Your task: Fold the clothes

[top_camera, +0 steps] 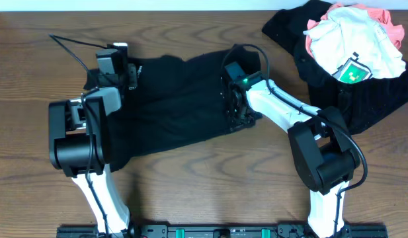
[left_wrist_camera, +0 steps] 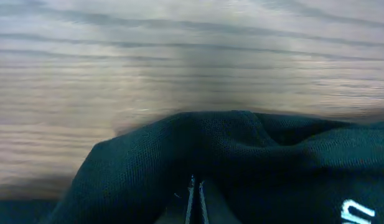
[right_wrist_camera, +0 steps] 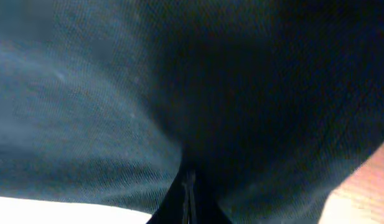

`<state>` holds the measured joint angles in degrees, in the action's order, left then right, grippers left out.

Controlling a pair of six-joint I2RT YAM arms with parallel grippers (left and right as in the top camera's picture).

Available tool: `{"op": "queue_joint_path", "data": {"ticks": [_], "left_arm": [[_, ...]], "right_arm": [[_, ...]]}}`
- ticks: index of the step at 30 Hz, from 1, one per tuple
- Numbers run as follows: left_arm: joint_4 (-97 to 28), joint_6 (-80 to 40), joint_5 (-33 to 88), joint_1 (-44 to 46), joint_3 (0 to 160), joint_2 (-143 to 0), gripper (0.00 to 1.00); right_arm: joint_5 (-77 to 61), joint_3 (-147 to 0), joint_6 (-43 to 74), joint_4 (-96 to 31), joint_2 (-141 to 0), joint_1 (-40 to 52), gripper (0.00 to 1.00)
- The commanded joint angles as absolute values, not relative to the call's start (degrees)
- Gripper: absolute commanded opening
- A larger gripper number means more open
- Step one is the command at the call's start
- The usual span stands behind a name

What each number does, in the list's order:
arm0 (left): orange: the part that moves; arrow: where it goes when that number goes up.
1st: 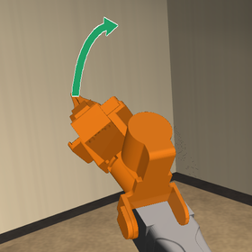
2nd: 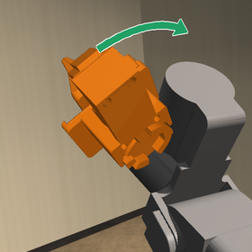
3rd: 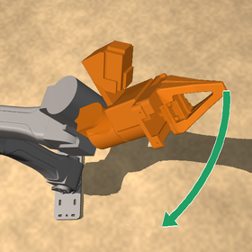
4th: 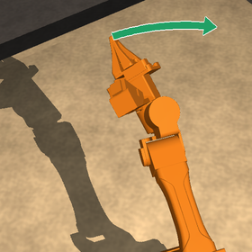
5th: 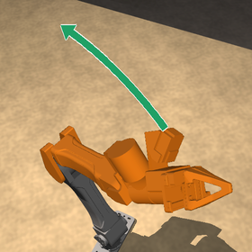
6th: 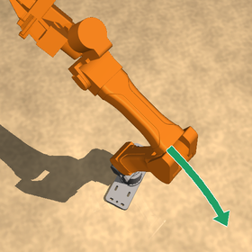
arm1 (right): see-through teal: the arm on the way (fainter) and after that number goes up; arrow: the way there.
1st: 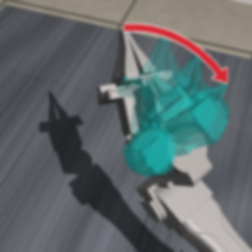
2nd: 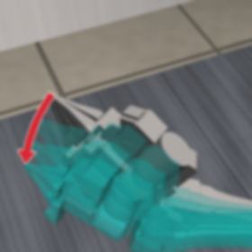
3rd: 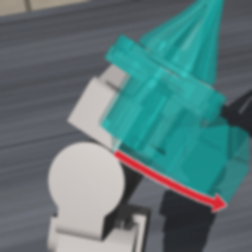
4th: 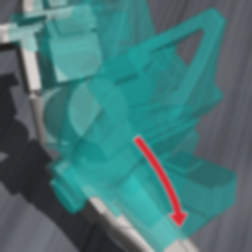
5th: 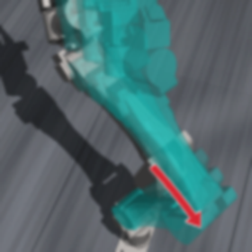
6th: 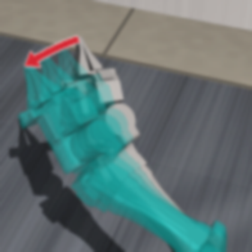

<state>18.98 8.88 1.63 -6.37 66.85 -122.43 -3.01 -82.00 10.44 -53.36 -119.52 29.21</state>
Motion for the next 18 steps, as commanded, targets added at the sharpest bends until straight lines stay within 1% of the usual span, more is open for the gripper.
{"op": "queue_joint_path", "data": {"ticks": [1, 3, 9, 18], "left_arm": [[17.2, 8.0, -2.6, -9.1, 66.8, -124.2, 0.06], [17.1, 6.7, -4.2, -10.0, 66.8, -124.2, 0.06], [17.2, 6.7, -4.1, -11.9, 66.8, -124.2, 0.06], [20.8, 6.5, -4.1, -11.9, 66.8, -122.6, 0.06]], "right_arm": [[1.7, -80.5, 13.6, -57.6, -122.6, 27.8, 0.01], [1.7, -80.5, 15.3, -59.7, -122.6, 26.8, 0.01], [1.7, -80.5, 18.5, -63.7, -122.6, 24.3, 0.01], [-2.2, -80.6, 18.9, -63.9, -122.1, 24.1, 0.01]]}}
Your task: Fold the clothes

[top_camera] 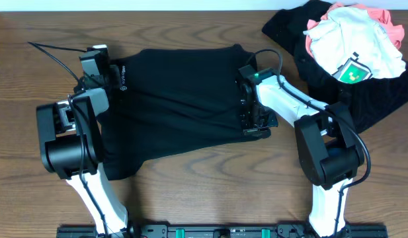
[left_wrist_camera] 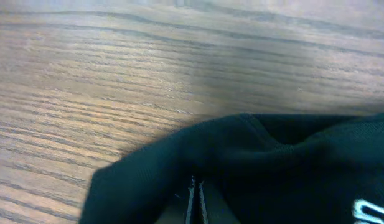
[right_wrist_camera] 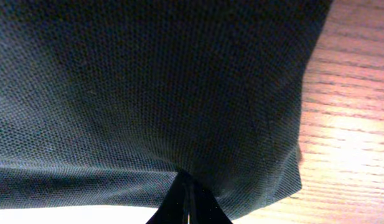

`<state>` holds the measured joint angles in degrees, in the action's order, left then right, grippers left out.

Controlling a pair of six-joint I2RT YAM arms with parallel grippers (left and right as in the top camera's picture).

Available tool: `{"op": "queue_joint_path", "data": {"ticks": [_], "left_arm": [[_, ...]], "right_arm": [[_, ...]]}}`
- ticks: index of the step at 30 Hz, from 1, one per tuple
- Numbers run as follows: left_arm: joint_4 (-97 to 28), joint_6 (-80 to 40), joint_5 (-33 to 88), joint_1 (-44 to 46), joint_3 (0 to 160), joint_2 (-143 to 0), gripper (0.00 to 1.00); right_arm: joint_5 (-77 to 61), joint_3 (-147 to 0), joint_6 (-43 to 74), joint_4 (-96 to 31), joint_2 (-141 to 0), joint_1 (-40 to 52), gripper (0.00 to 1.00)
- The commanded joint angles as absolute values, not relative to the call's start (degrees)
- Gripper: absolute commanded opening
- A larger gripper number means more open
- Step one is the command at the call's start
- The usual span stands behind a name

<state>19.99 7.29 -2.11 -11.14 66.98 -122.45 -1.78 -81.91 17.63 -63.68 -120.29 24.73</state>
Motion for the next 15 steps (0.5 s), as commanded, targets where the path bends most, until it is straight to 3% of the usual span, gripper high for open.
{"op": "queue_joint_path", "data": {"ticks": [1, 15], "left_arm": [[21.7, 6.5, -4.1, -11.9, 66.8, -121.4, 0.06], [21.2, 4.8, -3.8, -11.9, 66.8, -105.2, 0.1]], "right_arm": [[-2.3, -80.6, 19.4, -63.9, -121.4, 24.0, 0.01], [-2.3, -80.6, 19.7, -55.6, -103.2, 23.9, 0.01]]}}
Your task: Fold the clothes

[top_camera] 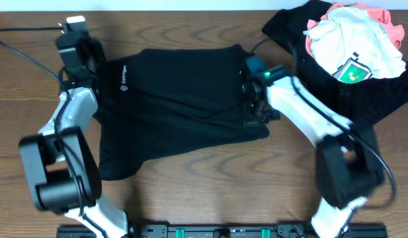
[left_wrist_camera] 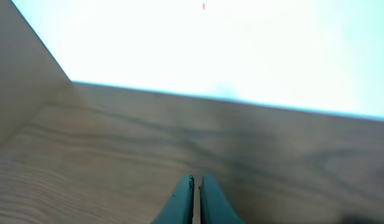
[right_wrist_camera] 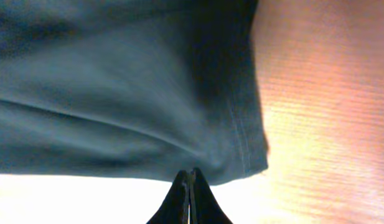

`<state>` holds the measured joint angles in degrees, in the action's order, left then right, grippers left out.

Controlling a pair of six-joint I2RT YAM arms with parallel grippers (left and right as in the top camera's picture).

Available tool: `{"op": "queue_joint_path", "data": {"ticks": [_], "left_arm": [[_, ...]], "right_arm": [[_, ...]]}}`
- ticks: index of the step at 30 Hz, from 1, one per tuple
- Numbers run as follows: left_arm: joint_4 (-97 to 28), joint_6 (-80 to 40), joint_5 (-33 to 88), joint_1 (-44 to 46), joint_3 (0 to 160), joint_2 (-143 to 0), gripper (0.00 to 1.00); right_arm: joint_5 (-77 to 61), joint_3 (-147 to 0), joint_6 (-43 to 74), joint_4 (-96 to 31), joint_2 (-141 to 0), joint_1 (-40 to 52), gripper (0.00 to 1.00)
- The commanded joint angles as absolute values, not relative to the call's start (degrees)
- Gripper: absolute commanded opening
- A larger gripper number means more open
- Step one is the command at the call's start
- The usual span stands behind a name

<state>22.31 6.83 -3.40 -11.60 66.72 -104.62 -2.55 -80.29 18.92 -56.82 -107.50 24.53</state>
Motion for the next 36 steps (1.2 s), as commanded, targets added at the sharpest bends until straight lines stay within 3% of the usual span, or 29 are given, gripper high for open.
{"op": "queue_joint_path", "data": {"ticks": [1, 6, 11, 18, 28, 36], "left_arm": [[20.4, 4.3, -2.0, -11.9, 66.8, -105.2, 0.1], [17.6, 4.2, 11.1, -11.8, 66.8, -107.3, 0.1], [15.9, 4.2, 11.0, -12.3, 66.8, -110.0, 0.1], [0.8, 1.4, 11.1, -14.5, 66.8, -108.4, 0.1], [-21.1, 0.8, 5.3, -15.3, 66.8, -90.3, 0.06], [-39.0, -8.8, 0.3, -15.3, 62.5, -73.8, 0.06]], "right_arm": [[-2.3, -80.6, 19.6, -54.6, -102.3, 23.9, 0.01], [-2.4, -80.6, 19.2, -50.6, -101.0, 23.9, 0.01], [-2.4, -80.6, 18.6, -50.1, -101.3, 23.9, 0.01], [-2.4, -80.6, 18.1, -50.6, -101.3, 23.3, 0.01], [-3.3, -80.6, 18.1, -51.8, -101.3, 18.2, 0.01], [-7.0, -80.6, 16.8, -50.3, -101.3, 14.7, 0.01]]}}
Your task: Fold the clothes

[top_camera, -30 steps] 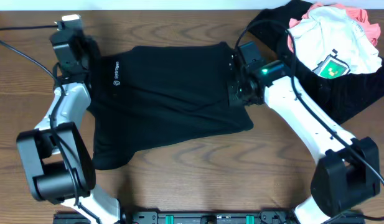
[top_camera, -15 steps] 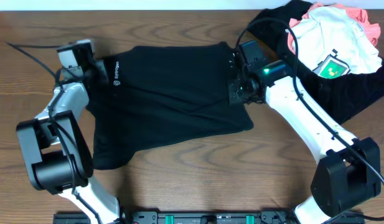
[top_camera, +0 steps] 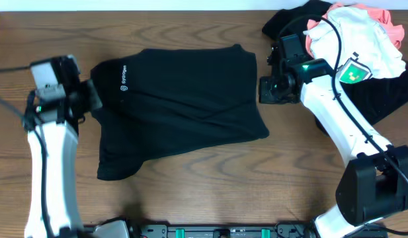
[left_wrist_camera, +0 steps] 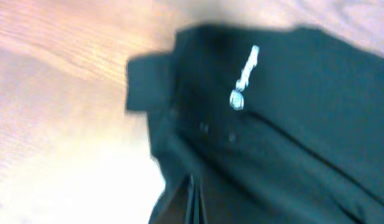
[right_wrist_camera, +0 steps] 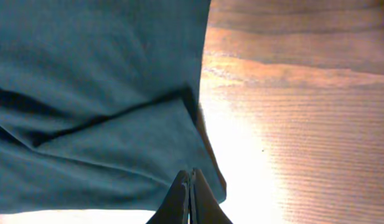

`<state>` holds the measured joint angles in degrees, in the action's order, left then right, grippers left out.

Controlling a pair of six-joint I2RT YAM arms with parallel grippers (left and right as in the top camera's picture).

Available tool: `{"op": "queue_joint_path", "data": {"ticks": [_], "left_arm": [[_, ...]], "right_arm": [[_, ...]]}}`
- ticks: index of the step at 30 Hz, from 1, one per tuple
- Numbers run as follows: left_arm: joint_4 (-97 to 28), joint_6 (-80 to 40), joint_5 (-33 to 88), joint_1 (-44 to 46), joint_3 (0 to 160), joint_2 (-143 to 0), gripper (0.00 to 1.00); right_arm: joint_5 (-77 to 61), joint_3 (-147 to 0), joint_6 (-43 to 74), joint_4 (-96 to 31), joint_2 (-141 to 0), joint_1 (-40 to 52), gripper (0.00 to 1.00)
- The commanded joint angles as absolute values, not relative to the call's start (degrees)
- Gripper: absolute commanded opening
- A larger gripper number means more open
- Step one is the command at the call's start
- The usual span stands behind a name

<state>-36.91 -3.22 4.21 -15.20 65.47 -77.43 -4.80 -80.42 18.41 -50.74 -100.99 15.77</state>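
A black garment [top_camera: 177,106] with a small white logo [top_camera: 123,69] lies spread flat on the wooden table [top_camera: 190,198]. My left gripper [top_camera: 88,100] hovers at the garment's left edge. It is shut, and its fingertips [left_wrist_camera: 193,194] show over dark cloth near the logo [left_wrist_camera: 244,78], though the view is blurred. My right gripper [top_camera: 263,90] is just off the garment's right edge, apart from it. It is shut on nothing [right_wrist_camera: 190,183], above the cloth's hem [right_wrist_camera: 204,168] and bare wood.
A pile of clothes [top_camera: 352,46] sits at the far right corner: white and pink pieces on black cloth, with a green tag [top_camera: 352,71]. The right arm's forearm [top_camera: 336,112] reaches in front of it. A rail [top_camera: 204,231] runs along the table's near edge.
The left gripper has come from the far left corner of the table to the garment's left edge. The right gripper has moved right, off the garment's right edge. The garment lies unchanged.
First both grippers were shut on the black garment, which lay bunched between them. Then it was stretched wider and farther back. Later the left gripper was off the cloth at the far left. Now both are shut on nothing, with the garment flat.
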Motion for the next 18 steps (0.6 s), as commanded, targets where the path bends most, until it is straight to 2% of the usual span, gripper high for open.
{"op": "queue_joint_path", "data": {"ticks": [1, 9, 18], "left_arm": [[-39.6, -10.4, 0.2, -15.3, 60.6, -71.5, 0.06], [-42.6, -27.5, 0.2, -15.3, 47.3, -58.1, 0.06], [-48.0, -32.4, 0.6, -13.7, 38.8, -56.4, 0.06]], "right_arm": [[-7.1, -80.6, 16.6, -50.3, -101.3, 14.4, 0.01], [-7.1, -80.6, 15.6, -50.1, -101.3, 13.9, 0.01], [-7.1, -80.6, 14.0, -48.9, -101.3, 13.8, 0.01]]}}
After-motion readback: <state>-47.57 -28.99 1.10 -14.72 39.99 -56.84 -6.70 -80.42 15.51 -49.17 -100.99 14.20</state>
